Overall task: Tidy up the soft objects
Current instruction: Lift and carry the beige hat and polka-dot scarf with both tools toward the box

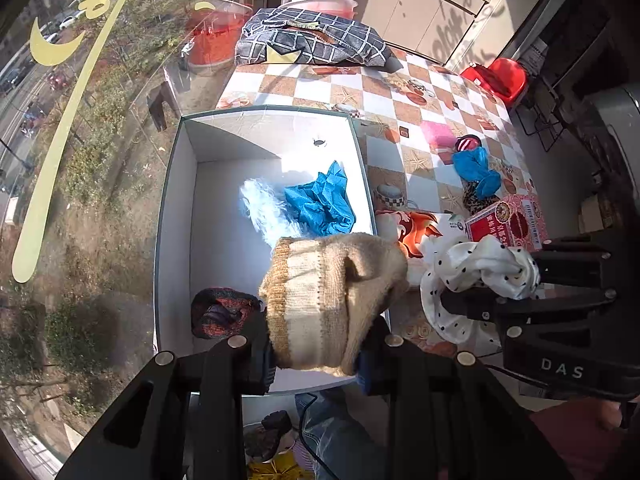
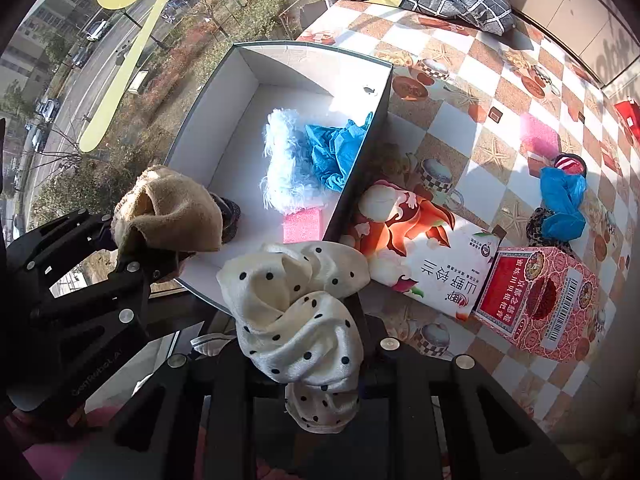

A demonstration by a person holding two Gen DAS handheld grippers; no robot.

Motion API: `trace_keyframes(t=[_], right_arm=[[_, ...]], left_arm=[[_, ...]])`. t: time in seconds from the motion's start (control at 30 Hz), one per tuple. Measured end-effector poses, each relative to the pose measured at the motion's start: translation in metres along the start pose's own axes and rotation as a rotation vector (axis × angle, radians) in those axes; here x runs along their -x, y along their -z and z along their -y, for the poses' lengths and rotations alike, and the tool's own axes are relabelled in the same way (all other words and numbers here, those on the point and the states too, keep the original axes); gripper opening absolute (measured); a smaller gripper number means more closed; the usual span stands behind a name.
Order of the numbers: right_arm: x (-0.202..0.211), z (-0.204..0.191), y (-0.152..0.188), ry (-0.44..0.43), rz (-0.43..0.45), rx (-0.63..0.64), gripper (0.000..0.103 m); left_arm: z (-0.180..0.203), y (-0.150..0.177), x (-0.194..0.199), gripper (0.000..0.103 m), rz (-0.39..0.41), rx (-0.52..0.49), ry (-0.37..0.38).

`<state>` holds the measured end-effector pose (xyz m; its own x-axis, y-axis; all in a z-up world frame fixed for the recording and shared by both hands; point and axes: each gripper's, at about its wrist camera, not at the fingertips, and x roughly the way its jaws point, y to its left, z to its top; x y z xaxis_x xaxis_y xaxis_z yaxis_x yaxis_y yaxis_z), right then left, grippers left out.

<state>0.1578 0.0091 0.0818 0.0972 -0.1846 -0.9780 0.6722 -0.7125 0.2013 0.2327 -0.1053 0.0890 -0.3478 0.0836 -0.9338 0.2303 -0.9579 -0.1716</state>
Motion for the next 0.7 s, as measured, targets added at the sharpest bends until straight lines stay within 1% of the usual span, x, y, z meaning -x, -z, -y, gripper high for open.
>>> trace_keyframes(t=[0.7], right_arm=[[-0.011, -0.026, -0.02, 0.0, -0.035, 0.138, 0.023]], left_arm=[[-0.031, 0.008, 0.004, 0.033, 0.009, 0.146, -0.033]])
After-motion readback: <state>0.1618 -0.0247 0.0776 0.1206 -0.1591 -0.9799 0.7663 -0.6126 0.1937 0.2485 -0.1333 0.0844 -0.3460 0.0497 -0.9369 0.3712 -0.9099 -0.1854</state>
